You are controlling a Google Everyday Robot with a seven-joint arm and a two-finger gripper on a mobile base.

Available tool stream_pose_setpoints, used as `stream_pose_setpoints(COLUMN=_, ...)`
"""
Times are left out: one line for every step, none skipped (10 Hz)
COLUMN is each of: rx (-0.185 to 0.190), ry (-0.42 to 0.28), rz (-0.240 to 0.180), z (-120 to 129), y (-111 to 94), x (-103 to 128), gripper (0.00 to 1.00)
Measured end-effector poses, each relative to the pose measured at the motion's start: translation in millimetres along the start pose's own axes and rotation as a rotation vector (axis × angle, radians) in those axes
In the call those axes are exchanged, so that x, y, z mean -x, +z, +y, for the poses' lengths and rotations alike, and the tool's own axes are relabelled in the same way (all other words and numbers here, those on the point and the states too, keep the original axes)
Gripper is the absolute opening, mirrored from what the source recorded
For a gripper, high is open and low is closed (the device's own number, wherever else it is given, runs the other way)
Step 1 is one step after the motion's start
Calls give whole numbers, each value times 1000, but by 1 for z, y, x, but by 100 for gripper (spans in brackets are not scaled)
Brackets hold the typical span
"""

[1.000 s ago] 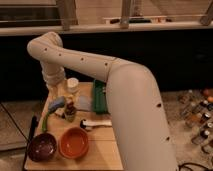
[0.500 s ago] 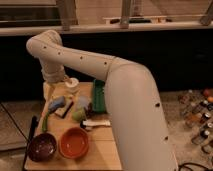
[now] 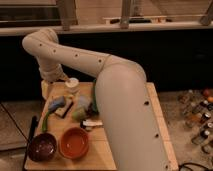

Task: Place grapes in plastic cup

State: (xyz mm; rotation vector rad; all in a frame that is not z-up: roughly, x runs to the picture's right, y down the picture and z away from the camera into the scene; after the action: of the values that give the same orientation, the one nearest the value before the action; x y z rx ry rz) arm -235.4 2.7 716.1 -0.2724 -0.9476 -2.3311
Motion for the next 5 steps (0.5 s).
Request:
stream_pose_setpoints(rx=0, ry=3, rz=3, z=2, y=0, x=0, gripper=80)
stream_pose_setpoints(rx=-1, ry=2, rz=5, z=1, y=0, x=-1, gripper=80)
stream_pose_setpoints(rx=-1, ry=0, rz=7, z=0, y=0, x=-2, gripper=80)
stream_pose_setpoints(rx=-1, ry=-1, rz=7, z=-1, y=0, x=-2, gripper=80)
stream_pose_setpoints(rx=-1, ry=0, rz=7, z=0, y=0, x=-2, gripper=80)
